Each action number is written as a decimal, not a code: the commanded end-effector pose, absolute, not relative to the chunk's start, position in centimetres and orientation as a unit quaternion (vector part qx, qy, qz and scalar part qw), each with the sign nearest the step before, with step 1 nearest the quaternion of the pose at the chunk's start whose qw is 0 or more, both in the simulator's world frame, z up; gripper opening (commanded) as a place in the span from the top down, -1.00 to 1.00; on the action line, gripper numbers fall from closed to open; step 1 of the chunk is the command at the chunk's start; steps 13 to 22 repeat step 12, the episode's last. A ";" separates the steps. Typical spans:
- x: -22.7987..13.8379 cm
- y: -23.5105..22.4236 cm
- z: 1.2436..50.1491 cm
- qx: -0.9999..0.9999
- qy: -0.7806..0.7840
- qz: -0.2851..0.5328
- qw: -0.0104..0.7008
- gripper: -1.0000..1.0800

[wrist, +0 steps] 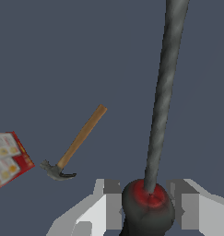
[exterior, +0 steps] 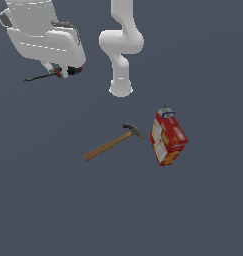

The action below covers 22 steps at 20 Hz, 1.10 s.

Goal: Pick up a designated object from a clutter of objects.

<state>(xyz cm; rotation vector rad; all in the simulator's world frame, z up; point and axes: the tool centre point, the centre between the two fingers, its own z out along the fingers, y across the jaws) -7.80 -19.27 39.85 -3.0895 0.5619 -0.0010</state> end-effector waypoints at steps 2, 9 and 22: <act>-8.5 -20.0 42.0 -0.984 0.178 0.000 0.000 1.00; -9.0 -20.8 44.1 -0.984 0.178 0.000 0.000 1.00; -9.0 -20.9 44.2 -0.984 0.178 0.000 0.000 1.00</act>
